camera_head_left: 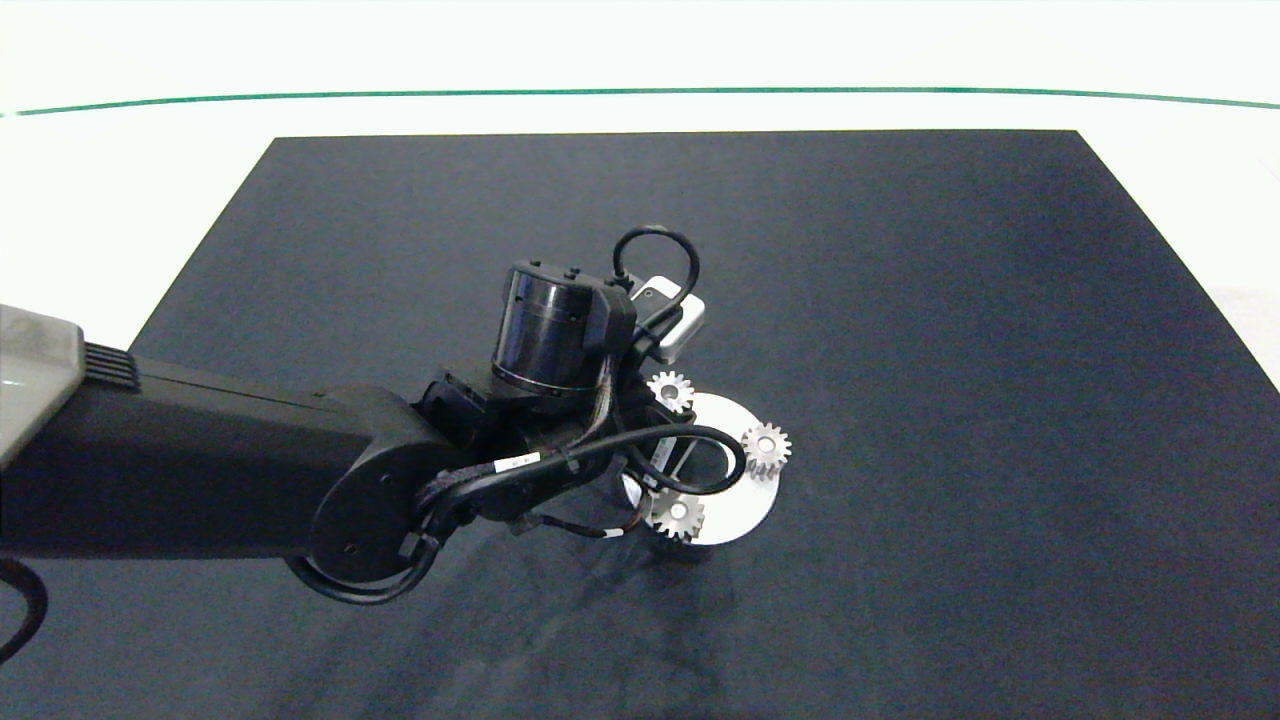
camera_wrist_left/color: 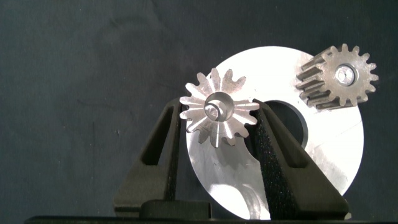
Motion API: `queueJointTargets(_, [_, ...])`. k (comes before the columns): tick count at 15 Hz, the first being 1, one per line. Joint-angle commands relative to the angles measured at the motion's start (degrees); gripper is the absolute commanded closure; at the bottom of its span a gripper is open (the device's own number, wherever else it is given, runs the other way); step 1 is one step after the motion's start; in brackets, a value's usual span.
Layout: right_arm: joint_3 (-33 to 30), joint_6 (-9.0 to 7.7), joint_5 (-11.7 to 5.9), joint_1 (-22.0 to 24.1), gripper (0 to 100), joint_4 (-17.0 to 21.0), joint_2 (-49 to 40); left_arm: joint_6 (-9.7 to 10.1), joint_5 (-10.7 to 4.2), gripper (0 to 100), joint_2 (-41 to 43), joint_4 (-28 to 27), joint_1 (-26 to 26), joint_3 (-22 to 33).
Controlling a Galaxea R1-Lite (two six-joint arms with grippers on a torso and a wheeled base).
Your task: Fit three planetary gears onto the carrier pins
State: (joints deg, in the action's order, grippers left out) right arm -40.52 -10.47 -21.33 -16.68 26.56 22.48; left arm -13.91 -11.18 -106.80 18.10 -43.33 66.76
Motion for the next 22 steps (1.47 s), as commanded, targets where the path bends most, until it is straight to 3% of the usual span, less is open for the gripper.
queueJointTargets(1, [0.0, -0.08, -0.11, -0.02, 0, 0.16, -0.07, -0.07, -0.07, 100, 0.01, 0.09, 0.08, 0.3])
queueJointTargets(15, [0.0, -0.08, -0.11, -0.02, 0, 0.16, -0.07, 0.11, -0.07, 100, 0.28, 0.09, 0.61, -0.57])
queueJointTargets(16, [0.0, -0.08, -0.11, -0.02, 0, 0.16, -0.07, 0.2, -0.16, 0, 0.28, 0.18, 0.52, -0.57])
queueJointTargets(22, [0.0, -0.08, -0.11, -0.02, 0, 0.24, -0.24, 0.2, -0.16, 0, 0.1, 0.18, 0.35, -0.57])
